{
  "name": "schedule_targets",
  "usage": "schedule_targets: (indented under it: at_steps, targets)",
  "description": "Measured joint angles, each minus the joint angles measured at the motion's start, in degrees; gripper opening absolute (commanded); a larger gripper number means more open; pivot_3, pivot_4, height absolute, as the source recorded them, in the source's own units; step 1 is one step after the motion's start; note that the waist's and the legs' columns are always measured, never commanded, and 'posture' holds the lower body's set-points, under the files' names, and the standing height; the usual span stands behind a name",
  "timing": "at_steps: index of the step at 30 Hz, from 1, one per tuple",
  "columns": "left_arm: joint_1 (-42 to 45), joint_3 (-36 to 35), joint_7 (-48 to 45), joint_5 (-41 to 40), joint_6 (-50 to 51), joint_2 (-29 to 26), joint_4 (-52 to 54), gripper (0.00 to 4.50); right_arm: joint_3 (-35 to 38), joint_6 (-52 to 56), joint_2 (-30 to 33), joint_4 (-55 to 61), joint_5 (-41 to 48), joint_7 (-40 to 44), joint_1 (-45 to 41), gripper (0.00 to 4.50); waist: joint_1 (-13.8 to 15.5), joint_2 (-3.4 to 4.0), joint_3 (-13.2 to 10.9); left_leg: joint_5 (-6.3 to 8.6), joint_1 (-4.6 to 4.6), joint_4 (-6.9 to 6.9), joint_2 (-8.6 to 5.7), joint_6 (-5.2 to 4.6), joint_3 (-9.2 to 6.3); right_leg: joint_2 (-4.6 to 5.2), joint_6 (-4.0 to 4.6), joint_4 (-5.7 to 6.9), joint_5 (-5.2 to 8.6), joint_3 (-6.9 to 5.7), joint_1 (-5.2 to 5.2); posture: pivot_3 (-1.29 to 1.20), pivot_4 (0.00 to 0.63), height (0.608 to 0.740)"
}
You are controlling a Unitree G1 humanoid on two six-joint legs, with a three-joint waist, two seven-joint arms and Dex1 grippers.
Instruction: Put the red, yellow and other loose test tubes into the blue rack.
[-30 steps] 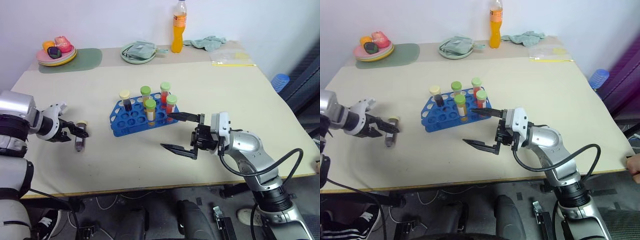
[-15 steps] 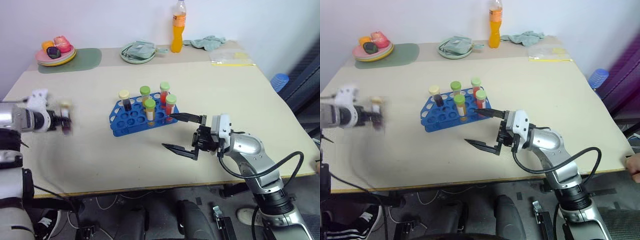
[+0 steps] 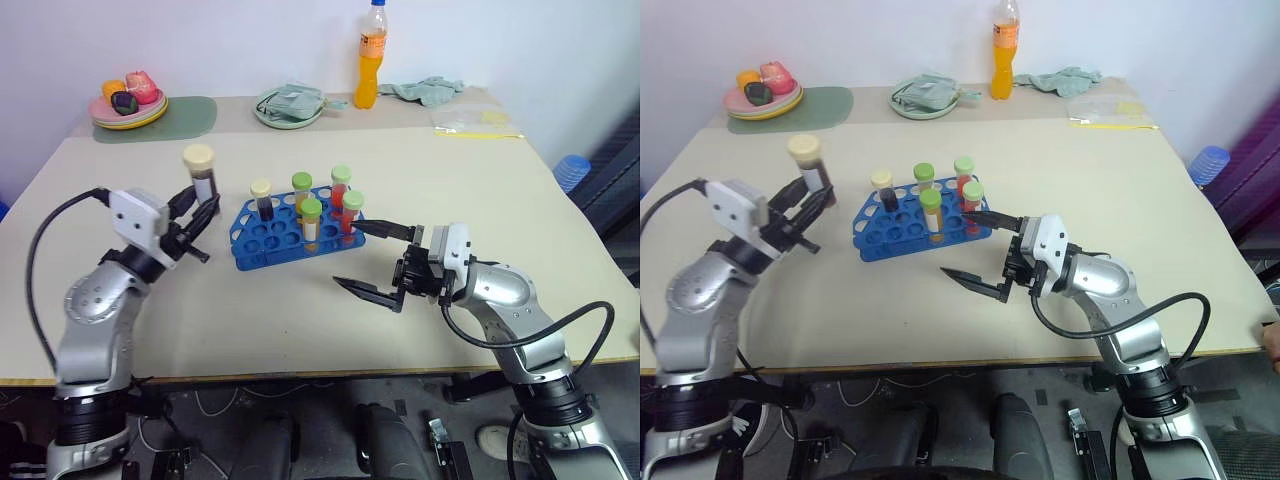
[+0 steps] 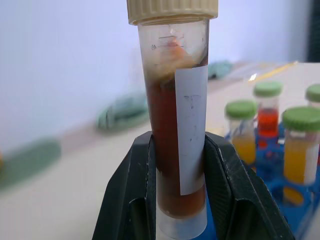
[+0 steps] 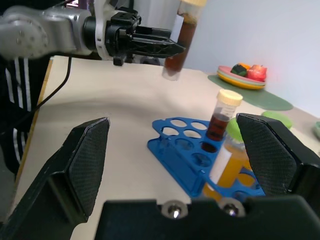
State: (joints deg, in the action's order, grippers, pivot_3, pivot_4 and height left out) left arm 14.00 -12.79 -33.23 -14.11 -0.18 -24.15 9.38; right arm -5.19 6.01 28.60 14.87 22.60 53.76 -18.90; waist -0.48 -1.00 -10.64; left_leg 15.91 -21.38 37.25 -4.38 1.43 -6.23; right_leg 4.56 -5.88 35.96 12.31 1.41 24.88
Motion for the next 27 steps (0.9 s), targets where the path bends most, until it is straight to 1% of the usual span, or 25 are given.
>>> schedule_targets:
  at_steps: [2,4,7,9,15,20,25,27]
  targets:
    - [0.3,2.6,1.4,3.0,-5.8,2.8,-4.0,0.77,0.2,0.0,0.0,-0.3,-0.3,-0.5,-0.7,4.5,-0.1,0.0,0.0,0.01,-0.02,0.0,0.0,-0.02,0.0,-0.01,0.0,-0.02,0.0,0.0,0.01,0.0,0.15,0.74]
    - [-0.2,5.9,2.3,6.9,-11.2,3.9,-7.4,0.77,0.4,0.0,0.3,-0.5,-1.0,-0.9,-0.8,4.5,-0.2,0.0,0.0,0.01,-0.03,-0.02,0.0,-0.03,0.0,-0.01,0.0,-0.03,0.0,0.0,0.03,0.0,0.15,0.74]
    - [-1.1,9.1,3.3,9.9,-15.5,5.4,-10.7,0.77,1.1,0.8,0.6,-0.5,-1.1,-1.5,-0.8,4.5,-0.1,0.0,0.0,0.02,-0.03,-0.01,0.0,-0.04,-0.01,-0.01,0.0,-0.04,0.0,0.0,0.03,0.0,0.15,0.74]
    - [-1.1,9.7,3.4,10.4,-17.5,5.4,-13.4,0.77,1.2,1.0,0.7,-0.5,-1.1,-1.6,-0.8,4.5,-0.1,0.01,0.0,0.02,-0.01,-0.01,0.0,-0.04,0.0,-0.02,0.0,-0.02,0.0,0.0,0.03,0.0,0.15,0.74]
    - [0.4,11.3,4.7,12.2,-21.0,5.7,-17.9,0.77,1.2,0.9,1.0,-0.5,-1.4,-1.8,-0.9,4.5,-0.1,0.01,0.0,0.02,-0.02,0.0,-0.01,-0.05,0.0,-0.02,-0.01,-0.03,0.0,-0.01,0.01,0.0,0.15,0.74]
    - [1.6,13.4,3.4,12.1,-23.1,6.5,-21.1,0.77,1.2,0.8,1.0,-0.5,-1.7,-2.3,-1.0,4.5,-0.2,0.04,0.0,0.02,0.0,-0.01,-0.01,-0.05,0.0,-0.02,-0.01,-0.02,0.0,-0.01,0.0,0.0,0.15,0.74]
    - [1.6,13.7,2.9,10.2,-23.6,7.4,-21.8,0.77,1.2,0.7,1.0,-0.5,-2.2,-2.6,-1.1,4.5,0.0,0.08,0.1,0.02,0.0,0.02,-0.01,-0.06,-0.01,-0.02,-0.01,-0.03,0.0,-0.02,-0.02,0.0,0.15,0.74]
    - [1.6,13.3,2.6,8.2,-21.8,8.1,-21.8,0.77,1.2,0.7,1.0,-0.5,-2.3,-2.7,-1.3,4.5,0.0,0.09,0.1,0.03,0.0,0.02,-0.02,-0.07,-0.01,-0.01,-0.01,-0.04,0.0,-0.02,-0.03,0.0,0.15,0.74]
